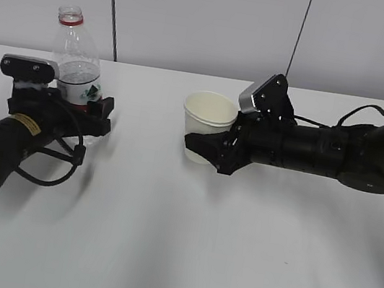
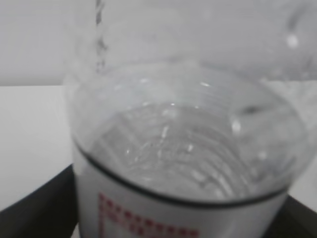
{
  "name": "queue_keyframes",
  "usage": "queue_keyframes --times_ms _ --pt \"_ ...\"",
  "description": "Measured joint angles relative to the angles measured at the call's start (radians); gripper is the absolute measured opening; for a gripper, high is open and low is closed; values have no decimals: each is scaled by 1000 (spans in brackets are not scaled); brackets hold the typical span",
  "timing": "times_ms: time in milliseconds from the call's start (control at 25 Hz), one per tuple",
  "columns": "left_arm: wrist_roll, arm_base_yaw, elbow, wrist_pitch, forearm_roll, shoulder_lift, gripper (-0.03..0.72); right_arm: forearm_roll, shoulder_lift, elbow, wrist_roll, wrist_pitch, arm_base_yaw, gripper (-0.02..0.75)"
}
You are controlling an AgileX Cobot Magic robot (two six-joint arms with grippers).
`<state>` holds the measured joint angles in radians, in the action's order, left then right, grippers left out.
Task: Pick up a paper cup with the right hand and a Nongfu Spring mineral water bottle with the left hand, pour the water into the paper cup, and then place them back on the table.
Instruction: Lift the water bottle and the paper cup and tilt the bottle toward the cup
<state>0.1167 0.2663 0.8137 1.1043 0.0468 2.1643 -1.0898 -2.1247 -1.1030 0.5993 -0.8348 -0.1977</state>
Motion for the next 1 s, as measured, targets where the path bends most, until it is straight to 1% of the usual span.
queue_keyframes --times_ms 160,440,640,1000 --pt "0 0 0 25 0 0 529 0 0 0 0 0 0 523" --pt "0 0 0 17 0 10 507 0 0 0 0 0 0 523" --pt "-14 0 0 24 6 10 412 -2 0 0 0 0 0 522" --pt "-22 0 0 24 8 10 389 -4 0 0 0 0 0 522"
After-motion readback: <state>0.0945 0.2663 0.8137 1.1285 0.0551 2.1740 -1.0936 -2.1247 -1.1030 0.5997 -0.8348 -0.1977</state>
